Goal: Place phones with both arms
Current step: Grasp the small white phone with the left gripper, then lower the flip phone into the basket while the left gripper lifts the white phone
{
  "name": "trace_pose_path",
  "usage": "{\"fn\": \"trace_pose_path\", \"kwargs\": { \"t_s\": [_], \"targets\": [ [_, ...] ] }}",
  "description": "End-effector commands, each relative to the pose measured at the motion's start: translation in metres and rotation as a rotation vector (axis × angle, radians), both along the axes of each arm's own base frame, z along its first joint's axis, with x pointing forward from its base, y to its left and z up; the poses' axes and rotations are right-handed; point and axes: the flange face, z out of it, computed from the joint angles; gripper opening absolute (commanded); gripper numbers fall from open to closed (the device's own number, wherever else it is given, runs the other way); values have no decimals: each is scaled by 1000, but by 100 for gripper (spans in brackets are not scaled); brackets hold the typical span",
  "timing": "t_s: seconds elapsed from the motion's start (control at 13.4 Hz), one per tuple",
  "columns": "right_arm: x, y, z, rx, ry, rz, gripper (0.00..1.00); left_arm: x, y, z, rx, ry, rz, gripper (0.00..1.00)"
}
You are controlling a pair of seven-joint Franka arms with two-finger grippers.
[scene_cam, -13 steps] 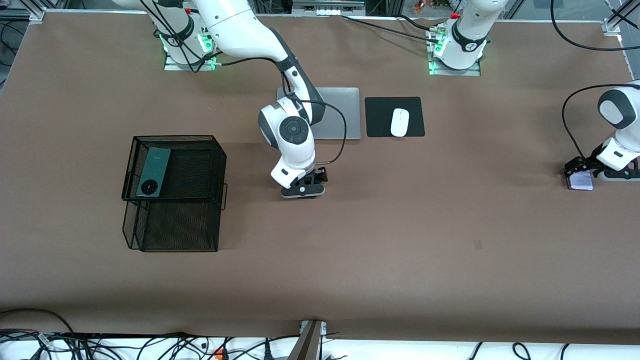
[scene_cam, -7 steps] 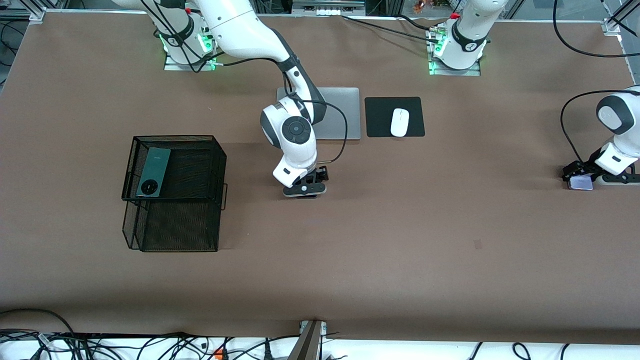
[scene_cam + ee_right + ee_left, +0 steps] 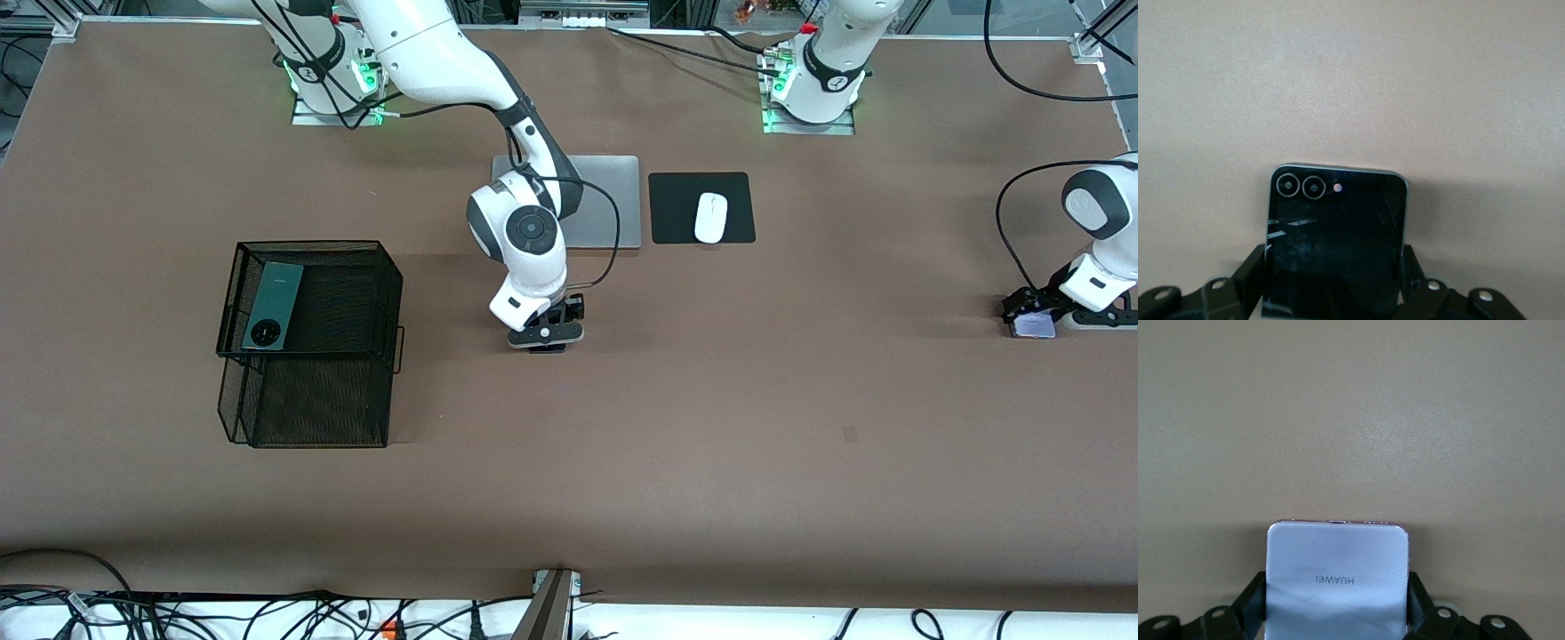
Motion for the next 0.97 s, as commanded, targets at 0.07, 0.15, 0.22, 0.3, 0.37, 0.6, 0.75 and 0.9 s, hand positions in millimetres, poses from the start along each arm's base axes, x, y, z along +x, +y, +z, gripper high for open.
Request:
{"fn": "trace_pose_path", "kwargs": {
  "t_s": [0.07, 0.15, 0.22, 0.3, 0.37, 0.6, 0.75, 0.9],
  "targets": [
    [1, 2, -7, -33, -25, 32, 0, 24, -21, -3, -39, 9, 27, 15],
    [3, 2, -2, -31, -28, 23, 0, 35, -27, 2, -43, 31, 33, 13],
    [7, 0, 9, -26, -37, 16, 0, 46, -34, 9, -44, 60, 37, 10],
    [16, -7, 24, -31, -48, 2, 0, 60, -44, 19, -47, 78, 49, 8],
    [30, -23, 41, -49, -64, -24, 0, 72, -56, 28, -58, 89, 70, 7],
    [60, -59, 111, -51, -99, -72, 0, 108, -108, 47, -86, 105, 146, 4],
    [69, -95, 150, -99, -34, -75, 0, 129, -163, 48, -91, 109, 180, 4],
    [80, -147, 186, -156, 48, -61, 0, 149, -243, 47, -94, 117, 189, 4]
  ]
}}
